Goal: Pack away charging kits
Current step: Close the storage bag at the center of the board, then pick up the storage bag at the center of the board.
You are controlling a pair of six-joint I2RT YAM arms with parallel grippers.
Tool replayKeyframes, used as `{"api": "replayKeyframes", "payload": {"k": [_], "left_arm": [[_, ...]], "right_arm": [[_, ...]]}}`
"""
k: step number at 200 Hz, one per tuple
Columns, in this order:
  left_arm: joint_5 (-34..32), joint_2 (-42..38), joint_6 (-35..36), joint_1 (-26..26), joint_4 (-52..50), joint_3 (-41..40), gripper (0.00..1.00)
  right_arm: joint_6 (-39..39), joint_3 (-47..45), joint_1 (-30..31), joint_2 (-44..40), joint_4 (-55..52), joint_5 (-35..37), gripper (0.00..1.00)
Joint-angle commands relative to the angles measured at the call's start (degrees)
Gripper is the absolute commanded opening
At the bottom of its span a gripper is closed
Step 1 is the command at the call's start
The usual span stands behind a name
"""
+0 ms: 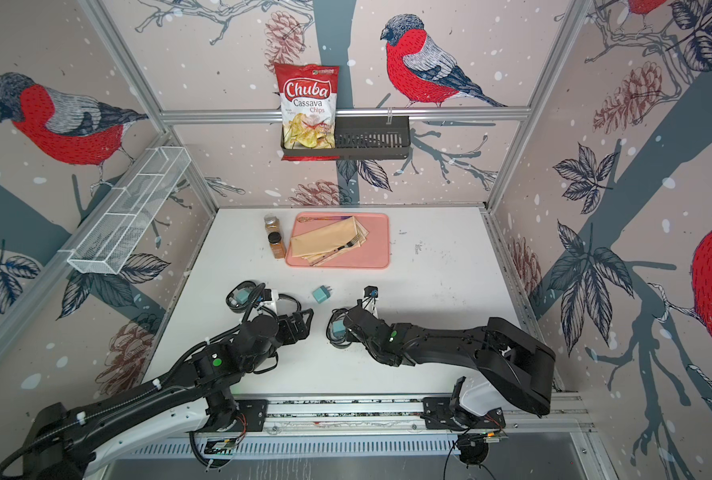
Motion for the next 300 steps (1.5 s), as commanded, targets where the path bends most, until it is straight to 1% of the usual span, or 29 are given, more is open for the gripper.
{"api": "replayKeyframes", "payload": {"k": [1,19,31,45,66,86,126,161,232,269,300], "left_arm": [[0.51,3.01,0.11,0.28,-0.51,1.66,0.96],[1.57,6.41,0.02,0.41,-0.39,3.20,0.95],[2.05,8.30,-0.10,0.46,-0.19,4.04,0.93],[2.27,9.86,-0.51,0.75,0.01,4.64,0.92],[4.25,11.34,-0.07,1.64,1.49,4.78,0.92],[5.96,12.53,0.45,2.25,2.38,5.17,0.92],[7.02,14.72,0.72,2.98,2.61,5.91,0.91],[8.87,17.30,0.94,3.70,3.77,6.11,0.90],[12.39,22.44,0.90,4.10,6.26,7.09,0.87],[15.10,24.40,0.89,4.06,9.08,7.12,0.86],[18.24,26.60,1.08,4.06,12.62,7.30,0.86]], "right_arm": [[0.84,0.02,0.04,1.56,-0.57,0.97,0.32],[1.46,-1.26,0.07,1.90,0.83,0.54,0.30],[1.94,-2.26,0.11,1.95,1.75,0.42,0.28],[2.35,-3.11,0.05,1.97,2.64,0.05,0.24],[2.61,-3.66,0.34,1.85,3.09,-0.12,0.22],[2.74,-4.12,0.54,2.12,4.01,-0.52,0.21],[2.64,-3.84,0.53,4.17,5.13,-1.56,0.21],[2.70,-3.36,0.24,6.39,5.92,-2.45,0.18],[2.72,-5.49,-1.04,6.62,7.71,-3.55,0.01],[2.70,-8.03,-1.01,4.70,9.21,-3.20,0.00],[2.37,-7.88,-1.07,4.67,9.09,-3.02,0.00]]}}
